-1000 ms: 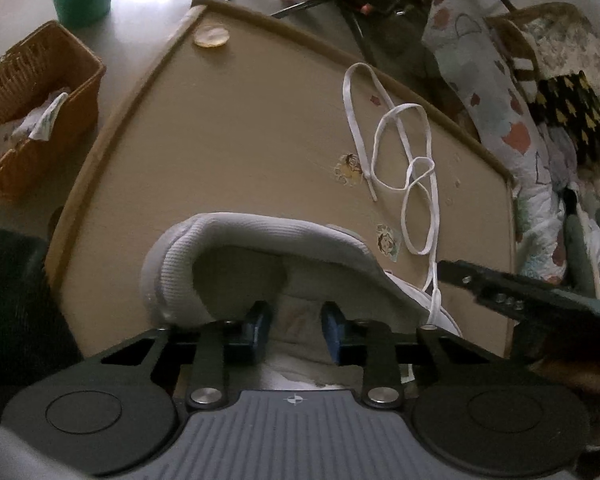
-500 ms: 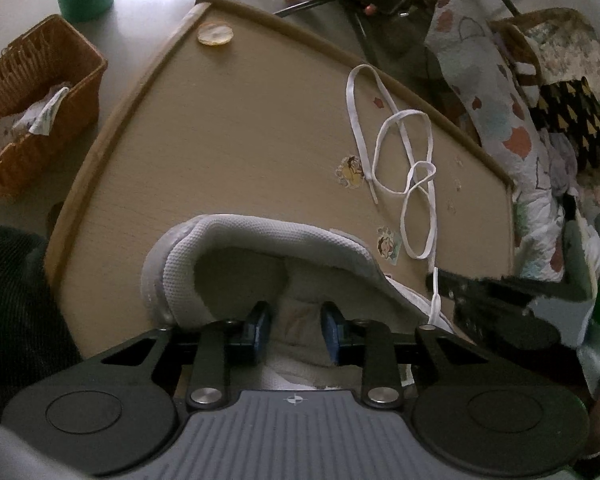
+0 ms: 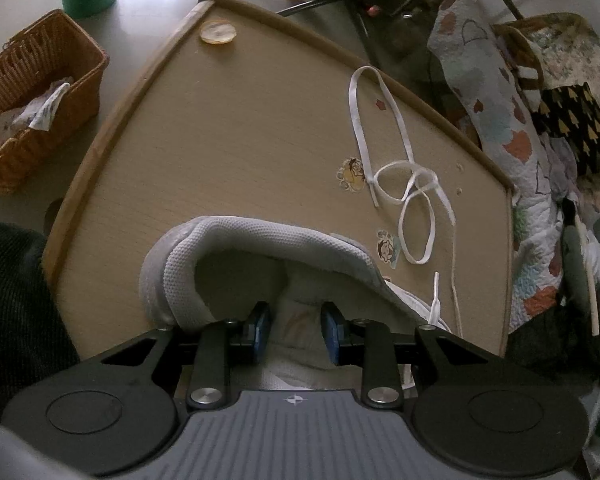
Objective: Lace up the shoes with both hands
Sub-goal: 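Pinch the white lace with the right tool and pull it away from the sneaker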
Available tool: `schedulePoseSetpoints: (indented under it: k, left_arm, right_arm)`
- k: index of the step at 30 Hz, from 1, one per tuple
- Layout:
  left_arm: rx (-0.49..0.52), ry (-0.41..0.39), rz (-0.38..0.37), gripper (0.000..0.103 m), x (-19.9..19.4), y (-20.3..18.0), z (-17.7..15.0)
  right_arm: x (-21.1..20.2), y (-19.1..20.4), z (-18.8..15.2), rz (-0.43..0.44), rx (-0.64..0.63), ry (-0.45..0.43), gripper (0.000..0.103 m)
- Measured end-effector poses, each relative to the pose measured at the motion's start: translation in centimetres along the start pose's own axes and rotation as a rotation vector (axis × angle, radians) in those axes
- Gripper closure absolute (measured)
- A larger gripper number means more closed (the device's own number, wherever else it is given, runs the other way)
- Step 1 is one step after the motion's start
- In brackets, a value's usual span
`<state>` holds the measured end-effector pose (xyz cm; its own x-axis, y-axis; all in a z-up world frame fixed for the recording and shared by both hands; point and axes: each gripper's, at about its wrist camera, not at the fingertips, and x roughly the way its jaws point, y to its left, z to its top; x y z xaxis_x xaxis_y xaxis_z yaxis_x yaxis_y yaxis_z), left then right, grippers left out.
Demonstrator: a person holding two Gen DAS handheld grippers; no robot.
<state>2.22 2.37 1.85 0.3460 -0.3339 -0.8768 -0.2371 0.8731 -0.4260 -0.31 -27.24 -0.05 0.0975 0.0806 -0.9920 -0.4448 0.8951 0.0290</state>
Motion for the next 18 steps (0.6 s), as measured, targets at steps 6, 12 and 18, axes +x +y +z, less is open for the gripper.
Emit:
schedulePoseSetpoints:
  k: [6,12,18]
  left_arm:
    - [0.004,-0.001,-0.001,0.071,0.1,0.0,0.1]
    - [0.007,-0.004,0.0,0.071,0.1,0.0,0.1]
    - [0.016,-0.011,-0.001,0.071,0.2,0.0,0.0]
  right_arm:
    - [-3.0,-0.1,-1.7,0.139,0.021,-0.021,0.103]
    - [-7.8,-2.6,-0.3,0.158,0.103,-0.16,0.103]
    - [-7.1,-5.2,0.9,0.04,0.155,-0.157,0.101]
